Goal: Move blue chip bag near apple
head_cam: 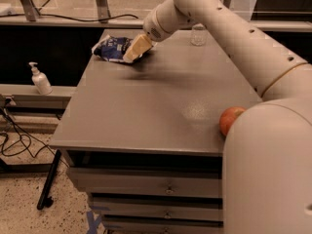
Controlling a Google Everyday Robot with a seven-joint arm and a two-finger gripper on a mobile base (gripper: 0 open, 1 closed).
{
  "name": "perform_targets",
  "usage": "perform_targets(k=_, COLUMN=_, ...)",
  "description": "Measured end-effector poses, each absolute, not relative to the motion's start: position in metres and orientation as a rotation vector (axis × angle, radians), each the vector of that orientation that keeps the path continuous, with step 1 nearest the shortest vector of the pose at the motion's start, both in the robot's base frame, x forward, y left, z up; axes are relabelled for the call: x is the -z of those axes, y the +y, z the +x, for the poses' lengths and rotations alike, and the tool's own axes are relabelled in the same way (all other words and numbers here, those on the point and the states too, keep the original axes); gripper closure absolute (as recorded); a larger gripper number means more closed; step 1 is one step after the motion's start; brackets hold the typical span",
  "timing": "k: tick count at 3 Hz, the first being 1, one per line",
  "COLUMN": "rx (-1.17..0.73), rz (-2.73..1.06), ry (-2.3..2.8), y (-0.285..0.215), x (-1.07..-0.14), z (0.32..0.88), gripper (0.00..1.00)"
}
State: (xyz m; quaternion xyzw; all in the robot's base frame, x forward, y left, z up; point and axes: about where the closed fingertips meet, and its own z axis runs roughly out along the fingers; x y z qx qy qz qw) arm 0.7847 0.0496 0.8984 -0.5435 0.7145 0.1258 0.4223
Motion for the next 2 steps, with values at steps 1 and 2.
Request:
perform_targets(k=1, rx=-0.377, rz=-1.35, ry=1.792, y=0.0661, x=-0.8872, z=0.7952, gripper=0.16)
perform_targets(k=2, rx=-0.391, rz=-1.326, ry=1.819, y=0.057, x=-0.8795, z=0.7916, gripper=0.4)
